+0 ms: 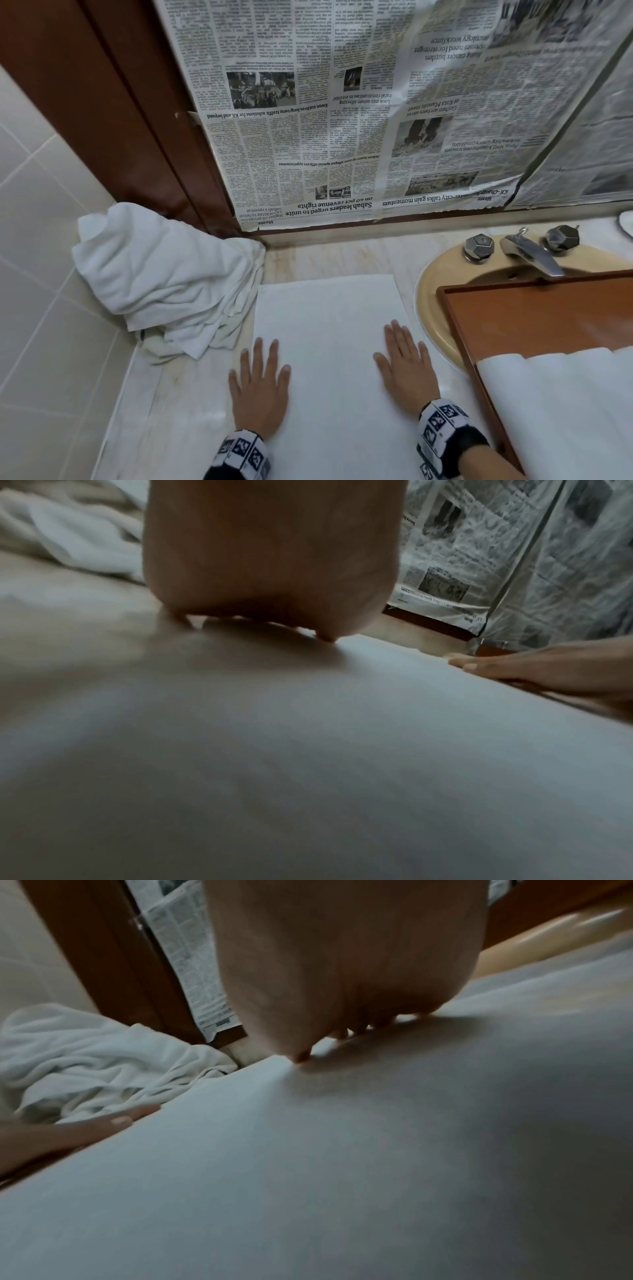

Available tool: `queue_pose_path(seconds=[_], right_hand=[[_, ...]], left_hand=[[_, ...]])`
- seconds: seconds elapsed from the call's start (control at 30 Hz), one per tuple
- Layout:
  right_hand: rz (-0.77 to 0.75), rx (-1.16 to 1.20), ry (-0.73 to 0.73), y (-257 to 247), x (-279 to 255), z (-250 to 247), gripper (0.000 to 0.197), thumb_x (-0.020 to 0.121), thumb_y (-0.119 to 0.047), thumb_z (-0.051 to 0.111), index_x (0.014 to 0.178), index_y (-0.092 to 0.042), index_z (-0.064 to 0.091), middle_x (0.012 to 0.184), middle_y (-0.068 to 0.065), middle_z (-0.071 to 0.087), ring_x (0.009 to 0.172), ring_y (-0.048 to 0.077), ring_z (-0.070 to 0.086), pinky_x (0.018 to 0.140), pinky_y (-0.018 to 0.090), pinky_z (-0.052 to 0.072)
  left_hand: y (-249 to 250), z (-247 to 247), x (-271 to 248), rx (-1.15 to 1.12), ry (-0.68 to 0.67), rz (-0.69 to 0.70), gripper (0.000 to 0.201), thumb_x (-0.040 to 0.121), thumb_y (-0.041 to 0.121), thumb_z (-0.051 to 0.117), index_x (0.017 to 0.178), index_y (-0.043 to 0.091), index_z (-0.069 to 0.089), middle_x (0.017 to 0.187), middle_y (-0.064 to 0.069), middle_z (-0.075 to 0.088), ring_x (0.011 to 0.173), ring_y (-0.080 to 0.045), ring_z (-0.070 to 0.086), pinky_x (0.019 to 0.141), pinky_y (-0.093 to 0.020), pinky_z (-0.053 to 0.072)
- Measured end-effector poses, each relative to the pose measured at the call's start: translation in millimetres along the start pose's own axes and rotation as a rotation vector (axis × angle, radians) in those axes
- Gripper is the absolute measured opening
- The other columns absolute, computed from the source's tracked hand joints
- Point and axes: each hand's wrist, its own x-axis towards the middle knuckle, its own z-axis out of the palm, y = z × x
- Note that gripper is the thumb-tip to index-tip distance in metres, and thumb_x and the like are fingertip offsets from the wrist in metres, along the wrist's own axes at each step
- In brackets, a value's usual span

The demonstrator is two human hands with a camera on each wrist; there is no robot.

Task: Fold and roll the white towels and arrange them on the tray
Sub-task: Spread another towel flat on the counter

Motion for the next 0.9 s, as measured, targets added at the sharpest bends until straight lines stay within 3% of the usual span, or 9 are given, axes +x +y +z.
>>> queue_pose_path(seconds=[0.07, 0.17, 0.2, 0.27, 0.33, 0.47, 0.7, 0.9], right_hand=[[0.069, 0.039, 0.013, 5.1, -2.7, -2.7, 0.09, 0.078, -0.069, -0.023, 0.153, -0.019, -0.017, 0.159, -0.007, -0.024, 0.149, 0.01, -0.016, 0.12, 0.04, -0.007], [0.148, 0.097, 0.099, 9.8, -17.9, -7.8, 0.067, 0.099, -0.045, 0.022, 0.156, -0.009, 0.017, 0.165, 0.006, 0.011, 0.151, 0.022, 0.014, 0.12, 0.039, 0.017], [0.181, 0.113, 0.149, 10.9, -23.1, -9.3, 0.061, 0.1, -0.038, 0.034, 0.152, -0.006, 0.028, 0.16, 0.01, 0.026, 0.146, 0.025, 0.026, 0.114, 0.039, 0.029], [0.224, 0.168, 0.229, 11.7, -31.9, -10.7, 0.045, 0.097, -0.023, 0.051, 0.136, -0.003, 0.048, 0.138, 0.014, 0.047, 0.129, 0.032, 0.044, 0.096, 0.042, 0.045], [0.254, 0.219, 0.256, 12.0, -35.8, -8.9, 0.027, 0.096, -0.016, 0.054, 0.118, -0.001, 0.057, 0.121, 0.016, 0.052, 0.117, 0.033, 0.048, 0.085, 0.041, 0.048], [0.306, 0.31, 0.274, 16.5, -30.4, -7.7, 0.02, 0.097, -0.016, 0.055, 0.11, -0.001, 0.058, 0.115, 0.015, 0.052, 0.113, 0.032, 0.049, 0.084, 0.039, 0.046], [0.343, 0.433, 0.32, 22.7, -19.0, -11.4, 0.009, 0.097, -0.015, 0.053, 0.096, -0.007, 0.057, 0.105, 0.009, 0.056, 0.102, 0.028, 0.053, 0.079, 0.037, 0.042], [0.356, 0.467, 0.329, 22.4, -17.3, -11.3, 0.009, 0.095, -0.015, 0.056, 0.098, -0.006, 0.059, 0.105, 0.009, 0.056, 0.098, 0.028, 0.057, 0.079, 0.039, 0.048]], left_hand=[[-3.7, -9.6, 1.0, -0.002, -0.038, -0.024, 0.079, 0.08, 0.072, -0.01, 0.155, 0.046, -0.009, 0.165, 0.011, -0.014, 0.154, -0.022, -0.008, 0.121, -0.052, 0.0], [0.6, -24.1, 7.4, -0.062, -0.098, -0.041, 0.07, 0.096, 0.063, 0.026, 0.158, 0.035, 0.011, 0.167, 0.002, -0.006, 0.153, -0.025, -0.004, 0.121, -0.054, 0.005], [4.6, -28.3, 11.1, -0.07, -0.088, -0.028, 0.066, 0.097, 0.056, 0.033, 0.157, 0.031, 0.02, 0.167, 0.0, -0.002, 0.153, -0.027, -0.001, 0.12, -0.055, 0.008], [16.2, -36.2, 18.7, -0.08, -0.042, 0.052, 0.068, 0.089, 0.056, 0.029, 0.148, 0.024, 0.04, 0.165, -0.005, 0.014, 0.151, -0.031, 0.013, 0.118, -0.053, 0.017], [35.7, -39.2, 28.2, -0.126, -0.007, 0.162, 0.077, 0.08, 0.059, 0.022, 0.142, 0.021, 0.051, 0.16, -0.005, 0.031, 0.146, -0.03, 0.028, 0.116, -0.048, 0.023], [98.2, -32.8, 51.1, -0.19, -0.074, 0.322, 0.05, 0.099, 0.041, 0.047, 0.146, 0.024, 0.046, 0.152, -0.001, 0.041, 0.136, -0.027, 0.04, 0.109, -0.037, 0.031], [208.1, -17.6, 98.5, 0.013, -0.112, 0.586, 0.044, 0.103, 0.029, 0.043, 0.147, 0.035, 0.043, 0.14, -0.006, 0.046, 0.123, -0.03, 0.044, 0.098, -0.043, 0.039], [241.7, -11.5, 133.3, 0.099, -0.095, 0.708, 0.039, 0.105, 0.025, 0.041, 0.138, 0.042, 0.052, 0.123, -0.004, 0.05, 0.109, -0.029, 0.048, 0.088, -0.041, 0.039]])
